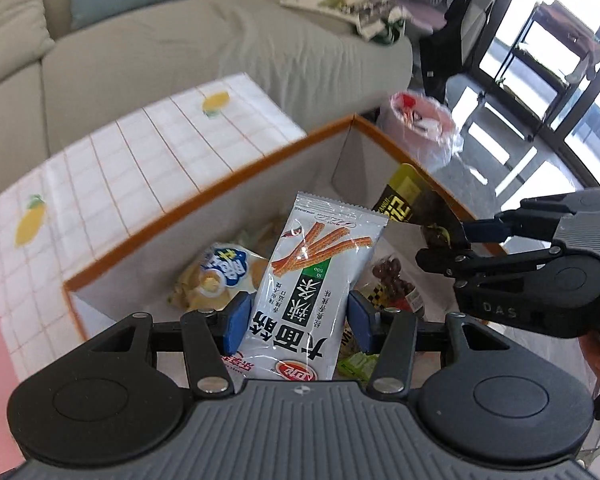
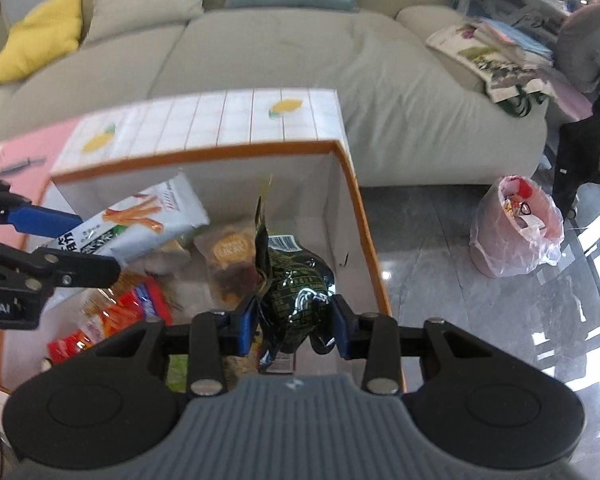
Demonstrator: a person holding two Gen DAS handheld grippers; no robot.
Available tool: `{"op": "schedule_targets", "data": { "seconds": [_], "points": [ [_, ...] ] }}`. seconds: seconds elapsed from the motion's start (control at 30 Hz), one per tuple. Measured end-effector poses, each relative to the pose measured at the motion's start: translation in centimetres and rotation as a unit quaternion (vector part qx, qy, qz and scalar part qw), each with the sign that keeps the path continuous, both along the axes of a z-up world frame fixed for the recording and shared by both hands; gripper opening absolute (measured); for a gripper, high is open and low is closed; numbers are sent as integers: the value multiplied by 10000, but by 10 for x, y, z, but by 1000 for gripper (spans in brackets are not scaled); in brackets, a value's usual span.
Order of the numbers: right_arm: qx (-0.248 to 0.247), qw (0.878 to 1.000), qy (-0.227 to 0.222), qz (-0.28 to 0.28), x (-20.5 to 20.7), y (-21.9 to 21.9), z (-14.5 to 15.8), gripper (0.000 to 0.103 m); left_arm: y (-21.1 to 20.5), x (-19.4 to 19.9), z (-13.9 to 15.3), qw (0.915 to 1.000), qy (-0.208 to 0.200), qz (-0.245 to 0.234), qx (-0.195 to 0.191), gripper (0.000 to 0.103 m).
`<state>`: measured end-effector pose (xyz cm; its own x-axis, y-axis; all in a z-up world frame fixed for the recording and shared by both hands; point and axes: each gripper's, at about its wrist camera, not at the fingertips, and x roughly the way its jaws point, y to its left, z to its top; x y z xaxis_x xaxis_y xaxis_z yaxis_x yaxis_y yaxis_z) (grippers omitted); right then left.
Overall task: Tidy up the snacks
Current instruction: 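Carry both packs over the orange box, then lower both packs into the box and open both tools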
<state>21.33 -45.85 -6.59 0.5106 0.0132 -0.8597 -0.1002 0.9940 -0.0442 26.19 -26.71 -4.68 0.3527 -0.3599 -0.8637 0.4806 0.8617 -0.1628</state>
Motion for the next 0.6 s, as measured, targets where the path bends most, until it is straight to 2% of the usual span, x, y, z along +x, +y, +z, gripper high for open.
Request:
{"op": "schedule_targets", "data": {
  "seconds": [0.13, 0.27, 0.5, 0.6],
  "points": [
    [-379, 9988, 264, 165, 12, 7, -16, 37, -8, 6, -11, 9999, 164, 17, -40, 59],
    [-637, 9968, 471, 76, 21, 6, -29, 37, -13, 10, -18, 9997, 203, 154, -49, 59],
    [-594, 9969, 519, 69, 25, 5, -31, 38, -21, 16, -23, 9987, 314, 388, -126, 59],
    [-525, 9977, 436, 28, 22, 3, -24, 45, -19, 16, -19, 9986, 275, 415, -201, 59]
  ]
}}
